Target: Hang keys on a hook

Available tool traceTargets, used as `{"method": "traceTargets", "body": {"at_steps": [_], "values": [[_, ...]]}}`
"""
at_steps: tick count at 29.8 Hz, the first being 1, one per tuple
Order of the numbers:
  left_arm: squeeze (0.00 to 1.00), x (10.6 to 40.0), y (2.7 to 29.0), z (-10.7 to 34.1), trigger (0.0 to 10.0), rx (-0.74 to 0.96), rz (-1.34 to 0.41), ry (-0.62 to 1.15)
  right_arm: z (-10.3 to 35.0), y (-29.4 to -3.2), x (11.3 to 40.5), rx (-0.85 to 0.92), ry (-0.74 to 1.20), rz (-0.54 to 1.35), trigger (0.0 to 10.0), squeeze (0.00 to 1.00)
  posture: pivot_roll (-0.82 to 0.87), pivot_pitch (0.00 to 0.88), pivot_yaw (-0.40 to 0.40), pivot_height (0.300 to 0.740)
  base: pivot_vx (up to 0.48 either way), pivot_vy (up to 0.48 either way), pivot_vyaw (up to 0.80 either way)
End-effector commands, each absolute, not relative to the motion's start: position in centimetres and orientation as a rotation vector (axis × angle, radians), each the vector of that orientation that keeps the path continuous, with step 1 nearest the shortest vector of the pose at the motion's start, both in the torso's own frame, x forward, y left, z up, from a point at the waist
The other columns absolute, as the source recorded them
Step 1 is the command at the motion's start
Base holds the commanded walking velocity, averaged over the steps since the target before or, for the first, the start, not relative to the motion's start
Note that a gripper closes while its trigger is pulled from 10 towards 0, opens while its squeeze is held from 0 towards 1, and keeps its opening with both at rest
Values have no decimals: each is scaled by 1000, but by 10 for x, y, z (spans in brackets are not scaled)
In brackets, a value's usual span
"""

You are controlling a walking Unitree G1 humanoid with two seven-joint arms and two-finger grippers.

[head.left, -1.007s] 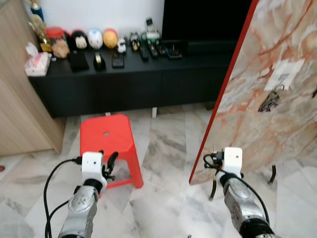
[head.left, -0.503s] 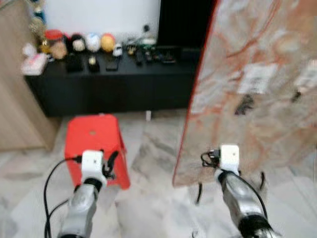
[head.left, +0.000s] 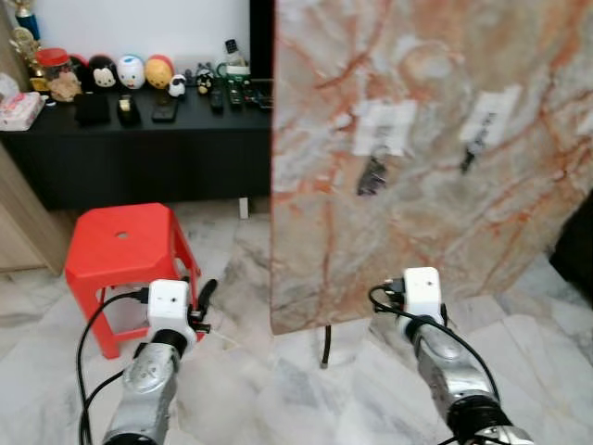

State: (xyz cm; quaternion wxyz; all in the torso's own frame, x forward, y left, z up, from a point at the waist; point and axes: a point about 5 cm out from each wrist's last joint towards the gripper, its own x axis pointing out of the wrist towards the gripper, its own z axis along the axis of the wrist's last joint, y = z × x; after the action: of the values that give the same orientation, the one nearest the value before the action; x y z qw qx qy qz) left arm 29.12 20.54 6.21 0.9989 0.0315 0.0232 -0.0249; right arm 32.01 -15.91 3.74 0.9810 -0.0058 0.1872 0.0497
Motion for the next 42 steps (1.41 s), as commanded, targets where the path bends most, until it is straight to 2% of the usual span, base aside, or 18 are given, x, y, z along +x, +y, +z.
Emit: {"method": "traceTargets", "body": {"at_steps": [1,11,24,31,37,42], "values": [[0,292,197,62,10000,64,-75,48,39,-168,321,-29,383,82,10000,0,150,63,-67,740,0,-375,0],[0,294,199,65,10000,74,-71,43,42,-166,323,-30,384,98,10000,0,154,59,-66,740,0,-368,0],[0,299,195,74,10000,102,-106,23,52,-166,329,-53,346,135,10000,0,145,52,-57,740,0,0,0],[0,301,193,75,10000,102,-113,23,52,-168,329,-64,339,129,10000,0,144,46,-54,740,0,0,639],[0,301,193,75,10000,105,-117,23,54,-167,329,-40,336,142,10000,0,144,40,-53,740,0,0,0],[0,302,189,81,10000,129,-168,5,60,-160,332,-81,336,264,10000,0,143,42,-56,740,0,0,0]]}}
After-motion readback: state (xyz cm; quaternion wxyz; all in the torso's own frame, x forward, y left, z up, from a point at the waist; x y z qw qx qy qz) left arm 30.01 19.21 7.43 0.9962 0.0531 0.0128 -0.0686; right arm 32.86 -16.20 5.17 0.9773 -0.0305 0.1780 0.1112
